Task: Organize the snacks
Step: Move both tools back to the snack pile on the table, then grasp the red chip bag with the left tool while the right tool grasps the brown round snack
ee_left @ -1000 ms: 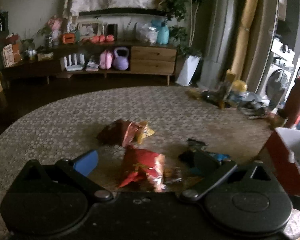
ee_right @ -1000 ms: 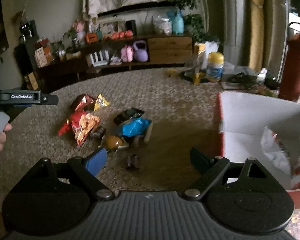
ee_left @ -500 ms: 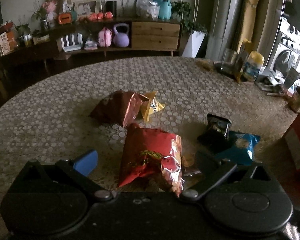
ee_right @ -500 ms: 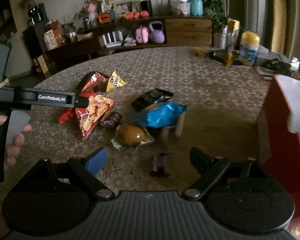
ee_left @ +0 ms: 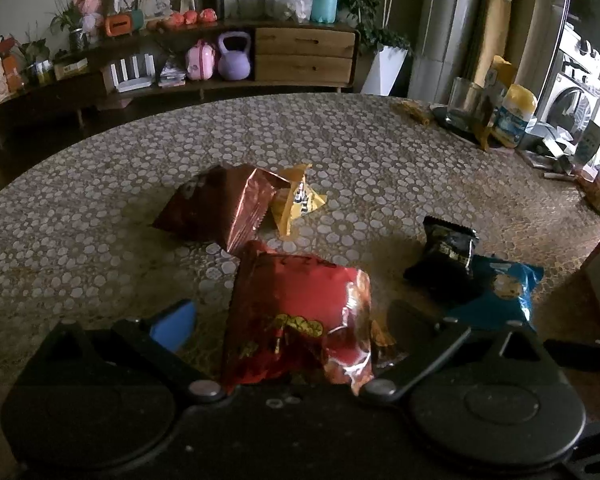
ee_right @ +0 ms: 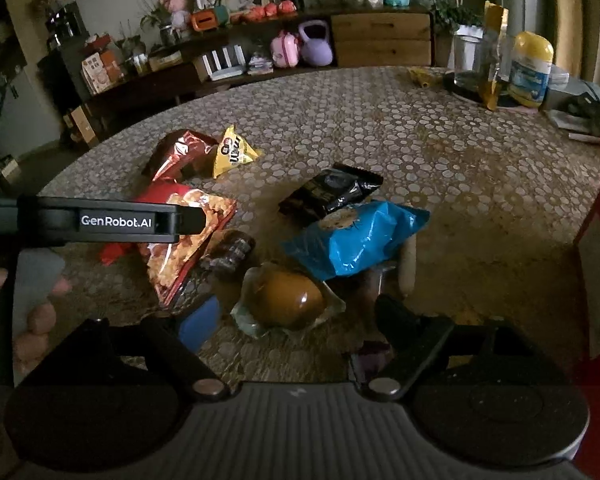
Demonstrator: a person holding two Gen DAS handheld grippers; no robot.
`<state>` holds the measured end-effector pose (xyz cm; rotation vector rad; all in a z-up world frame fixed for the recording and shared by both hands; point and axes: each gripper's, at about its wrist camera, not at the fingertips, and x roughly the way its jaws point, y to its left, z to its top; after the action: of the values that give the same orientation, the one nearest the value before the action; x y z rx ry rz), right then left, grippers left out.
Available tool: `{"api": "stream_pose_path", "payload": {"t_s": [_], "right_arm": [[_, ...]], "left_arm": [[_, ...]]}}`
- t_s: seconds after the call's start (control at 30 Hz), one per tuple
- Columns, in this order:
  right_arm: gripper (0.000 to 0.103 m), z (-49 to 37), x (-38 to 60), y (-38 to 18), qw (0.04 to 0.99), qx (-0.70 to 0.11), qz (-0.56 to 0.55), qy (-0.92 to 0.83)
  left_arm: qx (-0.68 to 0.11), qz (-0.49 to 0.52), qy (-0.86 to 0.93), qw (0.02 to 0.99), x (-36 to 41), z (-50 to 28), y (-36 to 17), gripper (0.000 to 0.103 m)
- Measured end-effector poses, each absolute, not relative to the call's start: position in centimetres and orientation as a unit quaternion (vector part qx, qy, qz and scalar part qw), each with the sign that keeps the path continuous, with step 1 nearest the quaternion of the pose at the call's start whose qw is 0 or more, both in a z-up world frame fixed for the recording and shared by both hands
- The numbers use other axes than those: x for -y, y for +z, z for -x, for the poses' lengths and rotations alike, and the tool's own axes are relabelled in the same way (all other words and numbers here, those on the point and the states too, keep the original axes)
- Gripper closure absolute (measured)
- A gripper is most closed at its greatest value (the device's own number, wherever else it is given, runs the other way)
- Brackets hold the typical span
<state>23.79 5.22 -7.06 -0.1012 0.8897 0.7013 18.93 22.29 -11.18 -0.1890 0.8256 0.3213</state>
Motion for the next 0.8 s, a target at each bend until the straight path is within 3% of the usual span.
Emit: {"api": "stream_pose_path", "payload": {"t_s": [0.4, 0.53, 0.8], "right_arm": [[0.045, -23.9, -6.3, -8.0, 0.844, -0.427, 0.051, 0.321], [0.045, -23.9, -6.2, -8.0, 0.844, -0.429, 0.05, 0.319], [0.047, -22.9, -5.9, -7.5, 0.844, -0.429, 0.047, 0.319]], "left_arm": [[-0.405, 0.119, 0.141, 0.896, -22.9, -19.3, -12.2, 0.021], [-0.401, 0.141, 0.137, 0.895, -23.5, -18.8, -12.2, 0.031], [-0.402, 0.144, 0.154, 0.891, -23.6, -17.6, -11.8, 0.035]]}}
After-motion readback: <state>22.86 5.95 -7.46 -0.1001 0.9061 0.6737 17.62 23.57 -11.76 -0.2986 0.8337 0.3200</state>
